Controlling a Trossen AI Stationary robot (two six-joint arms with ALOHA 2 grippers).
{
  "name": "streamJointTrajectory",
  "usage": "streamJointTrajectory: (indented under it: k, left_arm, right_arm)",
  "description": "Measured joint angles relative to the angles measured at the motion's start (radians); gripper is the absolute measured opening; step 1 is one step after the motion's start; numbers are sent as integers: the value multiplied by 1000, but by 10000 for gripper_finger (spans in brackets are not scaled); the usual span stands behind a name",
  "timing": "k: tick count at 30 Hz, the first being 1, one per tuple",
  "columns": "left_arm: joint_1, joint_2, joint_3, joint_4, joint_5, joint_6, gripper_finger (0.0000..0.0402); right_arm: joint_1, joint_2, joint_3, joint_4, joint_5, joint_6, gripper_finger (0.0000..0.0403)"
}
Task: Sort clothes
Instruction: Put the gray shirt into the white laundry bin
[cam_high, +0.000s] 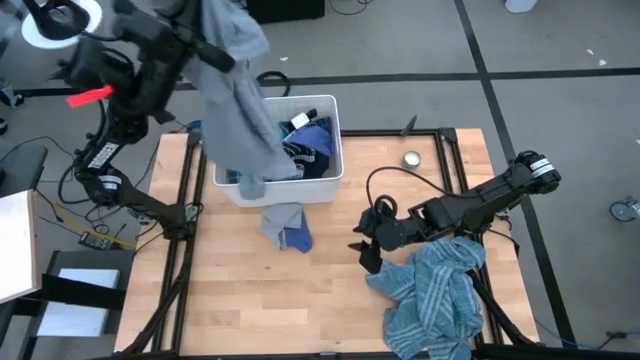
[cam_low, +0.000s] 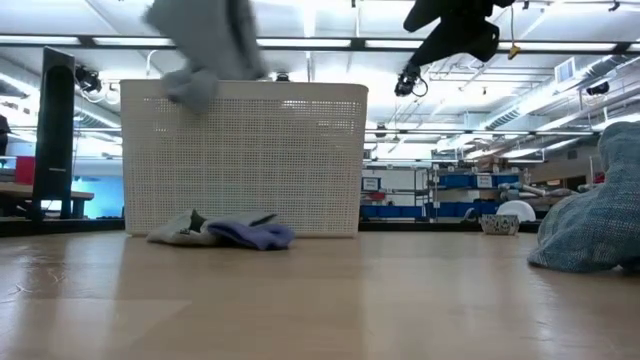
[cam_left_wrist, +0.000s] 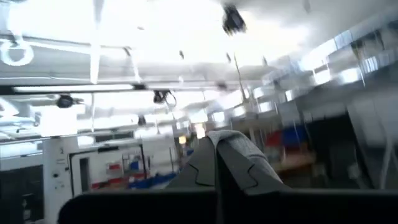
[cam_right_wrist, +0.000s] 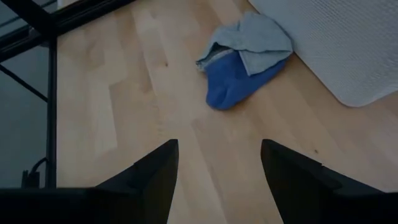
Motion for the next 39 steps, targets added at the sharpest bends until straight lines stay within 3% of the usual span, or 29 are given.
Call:
streamJointTrajectory:
  k: [3,9,14,19,23,28,33,39]
  left_arm:
    - [15,0,0,-224,6,-70,0]
    - [62,23,-25,-797,24,-358,0]
    - [134,36,-155,-1059,199,-569,0]
    - [173,36,-377,-1053,283,-681,3]
    - [207,35,-545,-933,345,-791,20]
    - [265,44,-749,-805,512,-890,69]
    - [332,89,-935,-697,592,-1014,126]
    - [379,165,-1018,-663,675,-1150,177]
  right_arm:
    - [-9,0,0,3,0,0,229]
    - [-23,0,0,40,0,-1,229]
    - [-33,0,0,46,0,-2,229]
    - [-35,0,0,50,-1,0,229]
    - [-34,0,0,51,-4,20,229]
    - [-34,0,0,51,-7,52,229]
    - [-34,0,0,53,-10,68,229]
    - [-34,0,0,54,-18,95,229]
